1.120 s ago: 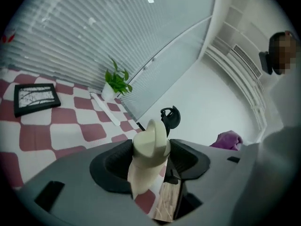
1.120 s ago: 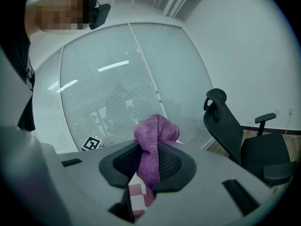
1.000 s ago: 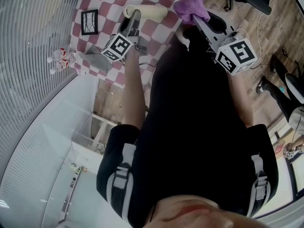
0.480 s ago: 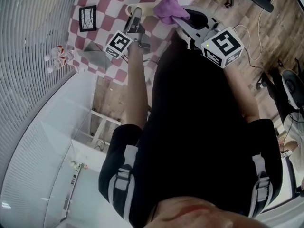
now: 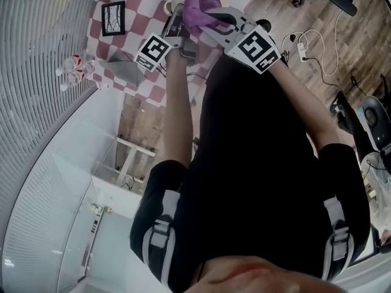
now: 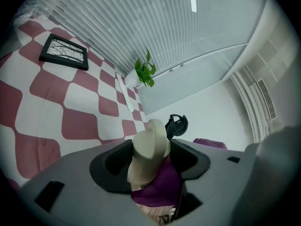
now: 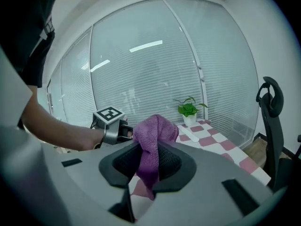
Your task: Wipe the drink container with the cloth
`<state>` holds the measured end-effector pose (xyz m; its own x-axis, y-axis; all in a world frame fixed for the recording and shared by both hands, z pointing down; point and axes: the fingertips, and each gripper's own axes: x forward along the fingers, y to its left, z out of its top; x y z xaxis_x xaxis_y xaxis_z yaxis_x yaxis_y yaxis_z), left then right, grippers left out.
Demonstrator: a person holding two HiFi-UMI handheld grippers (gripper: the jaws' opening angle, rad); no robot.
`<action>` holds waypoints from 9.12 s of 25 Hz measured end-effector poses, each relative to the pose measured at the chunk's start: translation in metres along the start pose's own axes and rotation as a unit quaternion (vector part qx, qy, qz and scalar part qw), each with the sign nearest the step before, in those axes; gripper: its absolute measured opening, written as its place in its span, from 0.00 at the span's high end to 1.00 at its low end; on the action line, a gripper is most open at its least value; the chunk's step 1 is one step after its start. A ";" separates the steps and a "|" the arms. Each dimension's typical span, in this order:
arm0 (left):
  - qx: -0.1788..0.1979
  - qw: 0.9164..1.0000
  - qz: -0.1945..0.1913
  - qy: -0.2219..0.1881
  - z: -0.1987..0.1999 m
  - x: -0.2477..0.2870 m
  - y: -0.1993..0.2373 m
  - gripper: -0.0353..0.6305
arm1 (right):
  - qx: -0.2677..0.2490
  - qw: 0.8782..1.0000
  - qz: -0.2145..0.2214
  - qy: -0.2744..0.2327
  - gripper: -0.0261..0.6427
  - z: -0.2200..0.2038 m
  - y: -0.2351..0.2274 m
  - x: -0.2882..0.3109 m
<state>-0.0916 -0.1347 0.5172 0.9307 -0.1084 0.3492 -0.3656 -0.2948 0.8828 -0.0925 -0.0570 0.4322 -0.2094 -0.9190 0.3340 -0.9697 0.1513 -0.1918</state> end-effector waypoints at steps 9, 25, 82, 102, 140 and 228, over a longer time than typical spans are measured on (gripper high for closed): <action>-0.016 1.000 0.008 -0.005 -0.001 -0.001 0.003 0.54 | -0.001 0.999 -0.006 0.037 0.82 -0.039 -0.012 0.035; -0.004 1.000 0.014 0.001 0.003 0.004 0.003 0.54 | 0.003 0.991 -0.063 0.119 0.82 -0.109 -0.040 0.017; 0.350 0.925 -0.125 0.083 -0.058 -0.023 -0.047 0.54 | 0.165 0.975 -0.072 0.131 0.82 -0.120 -0.113 0.011; 0.486 0.851 -0.164 0.107 -0.093 -0.028 -0.071 0.54 | 0.148 0.974 -0.007 0.174 0.82 -0.107 -0.101 0.015; 0.557 0.807 -0.165 0.107 -0.114 -0.030 -0.082 0.54 | 0.243 0.942 0.007 0.231 0.82 -0.152 -0.129 0.008; 0.541 0.837 0.003 0.080 -0.031 0.005 -0.068 0.55 | 0.251 0.963 -0.085 0.054 0.82 -0.057 -0.080 -0.074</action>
<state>-0.0620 -0.0862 0.4688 0.8845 -0.0108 0.4665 -0.0701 -0.9915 0.1100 -0.0063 0.0199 0.4758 -0.0919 -0.8673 0.4892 -0.8143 -0.2173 -0.5382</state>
